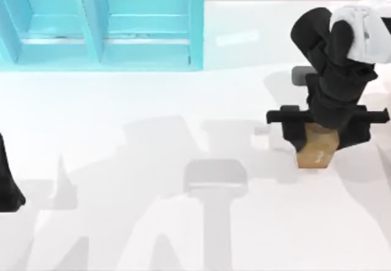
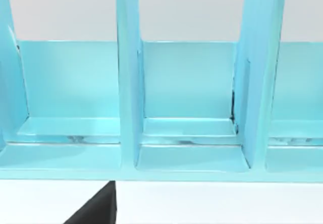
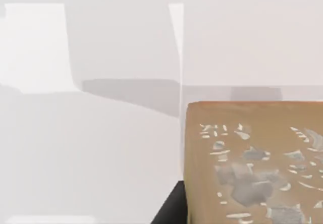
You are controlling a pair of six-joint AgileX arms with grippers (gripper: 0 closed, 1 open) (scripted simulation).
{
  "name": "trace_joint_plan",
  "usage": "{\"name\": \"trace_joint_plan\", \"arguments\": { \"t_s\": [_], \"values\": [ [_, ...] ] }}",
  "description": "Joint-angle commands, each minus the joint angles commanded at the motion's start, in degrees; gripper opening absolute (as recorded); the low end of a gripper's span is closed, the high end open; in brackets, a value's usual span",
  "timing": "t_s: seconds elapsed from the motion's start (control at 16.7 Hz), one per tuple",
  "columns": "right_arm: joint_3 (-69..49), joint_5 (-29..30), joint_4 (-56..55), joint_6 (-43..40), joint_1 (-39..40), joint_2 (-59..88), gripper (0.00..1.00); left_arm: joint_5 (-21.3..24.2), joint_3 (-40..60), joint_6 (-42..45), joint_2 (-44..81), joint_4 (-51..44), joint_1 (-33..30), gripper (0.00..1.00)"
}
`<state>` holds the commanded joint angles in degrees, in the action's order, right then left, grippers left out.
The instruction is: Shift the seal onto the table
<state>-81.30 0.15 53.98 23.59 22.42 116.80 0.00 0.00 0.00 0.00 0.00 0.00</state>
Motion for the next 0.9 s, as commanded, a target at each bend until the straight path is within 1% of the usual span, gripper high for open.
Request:
{"name": "trace_joint_plan", "arguments": {
  "t_s": [0.24, 0.9],
  "values": [
    [0.5, 0.0, -0.6, 0.0, 0.1, 0.5, 0.0, 0.0, 0.0, 0.0, 0.0, 0.0, 0.0, 1.0],
    [0.5, 0.0, -0.6, 0.0, 0.1, 0.5, 0.83, 0.0, 0.0, 0.0, 0.0, 0.0, 0.0, 1.0]
  ]
}}
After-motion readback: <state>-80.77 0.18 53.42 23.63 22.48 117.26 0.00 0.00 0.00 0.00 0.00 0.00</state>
